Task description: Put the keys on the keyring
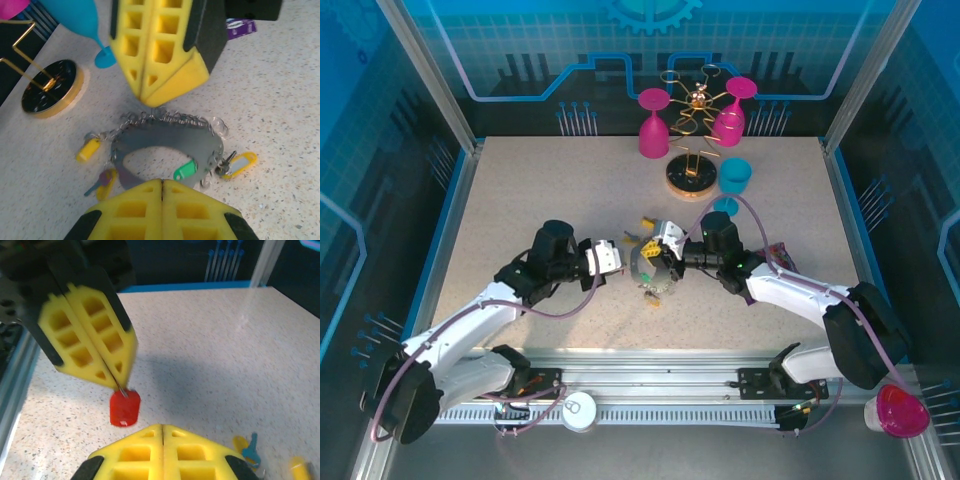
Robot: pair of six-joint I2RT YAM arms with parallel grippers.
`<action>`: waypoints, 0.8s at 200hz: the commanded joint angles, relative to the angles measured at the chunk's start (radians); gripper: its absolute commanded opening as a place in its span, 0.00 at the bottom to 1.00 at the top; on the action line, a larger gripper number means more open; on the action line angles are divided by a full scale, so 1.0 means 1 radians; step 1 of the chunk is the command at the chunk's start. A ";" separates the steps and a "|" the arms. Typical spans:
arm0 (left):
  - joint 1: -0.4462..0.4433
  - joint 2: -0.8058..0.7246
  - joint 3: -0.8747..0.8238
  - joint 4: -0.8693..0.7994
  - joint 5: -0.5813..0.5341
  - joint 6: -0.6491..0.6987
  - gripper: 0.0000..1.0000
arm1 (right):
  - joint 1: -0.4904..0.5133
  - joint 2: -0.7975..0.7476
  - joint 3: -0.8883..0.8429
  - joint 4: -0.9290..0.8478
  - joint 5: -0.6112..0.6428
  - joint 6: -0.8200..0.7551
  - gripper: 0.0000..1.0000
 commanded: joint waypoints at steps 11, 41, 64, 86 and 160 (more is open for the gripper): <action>-0.004 -0.031 -0.012 0.021 -0.140 -0.231 0.00 | -0.016 -0.002 0.092 -0.241 0.233 0.176 0.12; -0.004 -0.016 -0.001 0.071 -0.238 -0.452 0.00 | -0.034 0.069 0.210 -0.505 0.410 0.374 0.17; -0.004 -0.001 0.016 0.076 -0.286 -0.582 0.00 | -0.072 0.123 0.262 -0.640 0.435 0.533 0.20; -0.003 0.014 0.042 0.030 -0.343 -0.701 0.00 | -0.121 0.157 0.277 -0.702 0.402 0.632 0.22; -0.004 0.061 0.028 -0.062 -0.384 -0.960 0.00 | -0.197 0.274 0.345 -0.726 0.364 0.655 0.35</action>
